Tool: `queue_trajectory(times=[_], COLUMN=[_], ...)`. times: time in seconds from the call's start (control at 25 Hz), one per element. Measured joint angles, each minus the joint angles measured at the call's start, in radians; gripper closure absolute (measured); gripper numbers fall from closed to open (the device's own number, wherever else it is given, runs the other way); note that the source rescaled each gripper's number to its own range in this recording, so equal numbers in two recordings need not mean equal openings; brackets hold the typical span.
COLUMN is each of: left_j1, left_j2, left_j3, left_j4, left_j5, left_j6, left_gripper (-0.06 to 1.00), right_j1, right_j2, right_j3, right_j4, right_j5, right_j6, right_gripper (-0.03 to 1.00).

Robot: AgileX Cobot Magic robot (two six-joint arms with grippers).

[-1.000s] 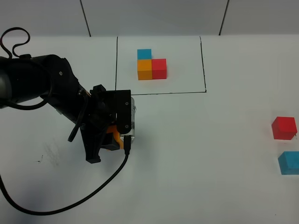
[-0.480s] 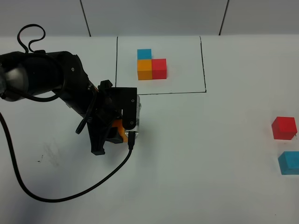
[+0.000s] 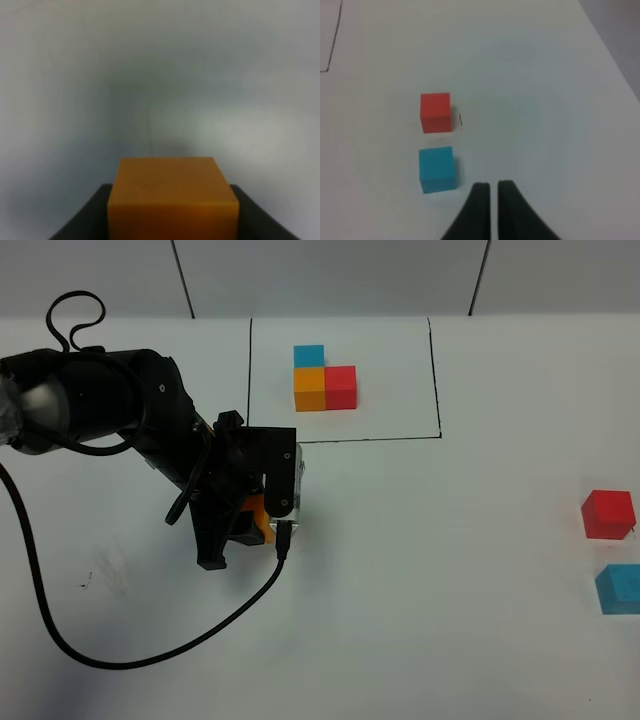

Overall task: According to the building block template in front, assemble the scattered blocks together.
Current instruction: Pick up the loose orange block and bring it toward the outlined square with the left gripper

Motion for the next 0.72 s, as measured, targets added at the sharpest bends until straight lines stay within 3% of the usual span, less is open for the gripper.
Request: queue_trajectory(times=[0.72], left_j1=[-0.045], left_j2=[0.160], left_j3=[-0.140], left_j4=[-0.002], left_j5=[0.038], left_j6=[-0.001], left_gripper=[0.38], right_j1=[0.000], right_j2=[0.000], right_j3=[0.000], right_j4=[0.000], right_j5=[0.000], right_j6=[0.000], right_gripper=[0.97])
